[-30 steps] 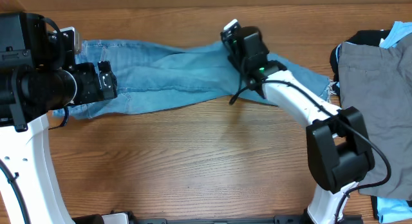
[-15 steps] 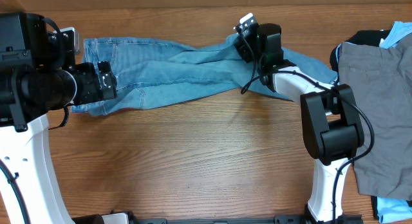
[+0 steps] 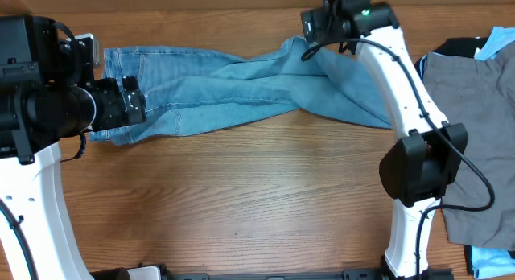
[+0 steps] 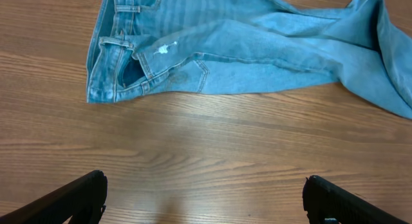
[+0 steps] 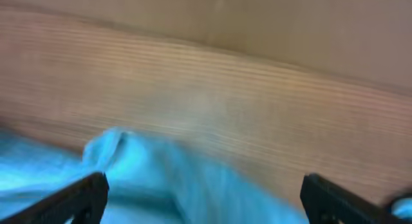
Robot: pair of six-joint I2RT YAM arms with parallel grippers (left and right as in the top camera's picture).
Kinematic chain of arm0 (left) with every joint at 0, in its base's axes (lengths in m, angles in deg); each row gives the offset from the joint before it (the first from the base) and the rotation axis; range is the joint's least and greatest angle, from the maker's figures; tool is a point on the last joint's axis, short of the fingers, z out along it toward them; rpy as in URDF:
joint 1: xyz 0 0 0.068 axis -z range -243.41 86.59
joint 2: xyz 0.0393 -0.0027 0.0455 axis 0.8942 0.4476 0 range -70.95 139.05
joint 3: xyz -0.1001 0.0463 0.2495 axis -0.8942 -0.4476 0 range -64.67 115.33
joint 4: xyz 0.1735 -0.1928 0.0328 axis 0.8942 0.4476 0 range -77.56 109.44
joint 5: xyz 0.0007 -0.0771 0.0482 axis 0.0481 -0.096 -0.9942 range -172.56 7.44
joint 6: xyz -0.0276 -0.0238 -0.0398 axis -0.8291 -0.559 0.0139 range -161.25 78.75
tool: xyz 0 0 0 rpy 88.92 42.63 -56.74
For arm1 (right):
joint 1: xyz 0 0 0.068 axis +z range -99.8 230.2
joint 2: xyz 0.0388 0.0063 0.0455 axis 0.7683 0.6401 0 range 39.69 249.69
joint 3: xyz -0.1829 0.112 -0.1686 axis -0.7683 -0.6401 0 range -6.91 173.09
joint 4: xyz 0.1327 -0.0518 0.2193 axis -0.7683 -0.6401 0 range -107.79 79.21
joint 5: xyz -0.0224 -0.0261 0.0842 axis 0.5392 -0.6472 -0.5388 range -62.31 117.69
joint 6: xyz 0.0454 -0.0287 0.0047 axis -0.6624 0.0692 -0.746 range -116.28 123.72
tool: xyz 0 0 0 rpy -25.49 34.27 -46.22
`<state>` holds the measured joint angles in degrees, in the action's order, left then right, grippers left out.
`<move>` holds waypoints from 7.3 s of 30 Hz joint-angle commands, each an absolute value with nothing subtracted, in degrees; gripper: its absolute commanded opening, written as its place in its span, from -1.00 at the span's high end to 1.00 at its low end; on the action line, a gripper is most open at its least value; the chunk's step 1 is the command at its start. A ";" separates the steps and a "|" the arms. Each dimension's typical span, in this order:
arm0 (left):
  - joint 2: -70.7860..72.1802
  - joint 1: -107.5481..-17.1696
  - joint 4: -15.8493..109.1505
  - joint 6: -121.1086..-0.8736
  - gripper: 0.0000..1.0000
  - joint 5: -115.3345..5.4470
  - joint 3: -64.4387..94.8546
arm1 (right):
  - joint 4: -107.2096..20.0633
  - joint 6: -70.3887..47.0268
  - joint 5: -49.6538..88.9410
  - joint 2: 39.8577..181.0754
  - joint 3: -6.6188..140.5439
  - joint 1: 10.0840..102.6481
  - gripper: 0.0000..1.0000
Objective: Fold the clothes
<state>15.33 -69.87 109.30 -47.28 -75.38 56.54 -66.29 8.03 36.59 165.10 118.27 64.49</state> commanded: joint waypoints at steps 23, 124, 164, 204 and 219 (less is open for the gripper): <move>15.55 -69.65 109.24 -48.11 -1.00 -75.71 56.45 | -81.22 -22.74 28.05 164.01 95.85 48.55 0.17; 15.55 -69.65 109.24 -48.11 -1.00 -75.71 56.45 | -57.59 0.45 21.84 164.03 95.89 53.69 0.92; 15.55 -69.65 109.24 -48.11 -1.00 -75.71 56.45 | -78.40 5.50 -1.37 163.79 114.60 53.93 0.92; 15.61 -69.65 109.15 -48.11 -1.00 -75.71 56.45 | -107.73 -15.88 32.05 163.66 114.60 57.03 0.92; 15.61 -69.74 108.41 -46.79 -1.00 -81.52 56.45 | -107.87 -14.63 30.34 162.85 114.56 52.20 0.92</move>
